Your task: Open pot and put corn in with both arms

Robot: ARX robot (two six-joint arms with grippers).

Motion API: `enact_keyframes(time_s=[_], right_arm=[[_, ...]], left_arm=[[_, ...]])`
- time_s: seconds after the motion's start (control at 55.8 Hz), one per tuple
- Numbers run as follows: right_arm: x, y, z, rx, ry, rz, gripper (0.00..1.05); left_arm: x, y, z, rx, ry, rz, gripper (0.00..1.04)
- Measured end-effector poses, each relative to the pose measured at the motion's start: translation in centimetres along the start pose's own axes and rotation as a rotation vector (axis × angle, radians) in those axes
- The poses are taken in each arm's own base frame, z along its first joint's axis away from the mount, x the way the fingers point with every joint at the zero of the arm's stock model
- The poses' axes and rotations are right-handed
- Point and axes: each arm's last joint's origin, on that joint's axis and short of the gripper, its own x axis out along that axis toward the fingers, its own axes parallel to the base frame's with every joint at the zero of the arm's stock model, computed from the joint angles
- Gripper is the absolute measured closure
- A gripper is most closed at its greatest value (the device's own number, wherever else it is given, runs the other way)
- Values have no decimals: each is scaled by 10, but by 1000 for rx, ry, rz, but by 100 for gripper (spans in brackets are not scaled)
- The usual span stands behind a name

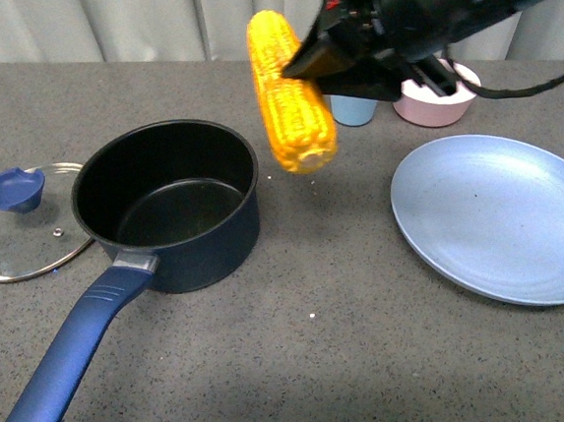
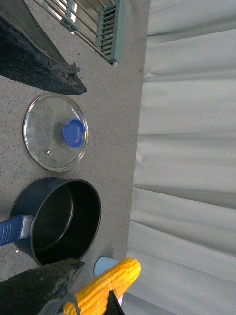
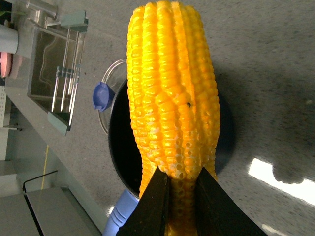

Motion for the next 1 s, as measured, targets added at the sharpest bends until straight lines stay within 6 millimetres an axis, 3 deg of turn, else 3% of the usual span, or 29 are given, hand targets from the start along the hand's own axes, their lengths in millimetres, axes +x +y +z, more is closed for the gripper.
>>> enact_keyframes(time_s=[0.143,0.251,0.519,0.591,1.003], right_arm=[[38,19,0,-12,62,36,96],[56,29,-1,-19,91,46,97],[81,37,-5,-27,135,29,96],[83,36,-5,-24,132,22,75],[74,32,1,-41,48,-16,8]], left_arm=[[0,0,0,0,0,0,6],[0,0,0,0,0,0,6],[0,0,0,0,0,0,6],[0,0,0,0,0,0,6],[0,0,0,0,0,0,6]])
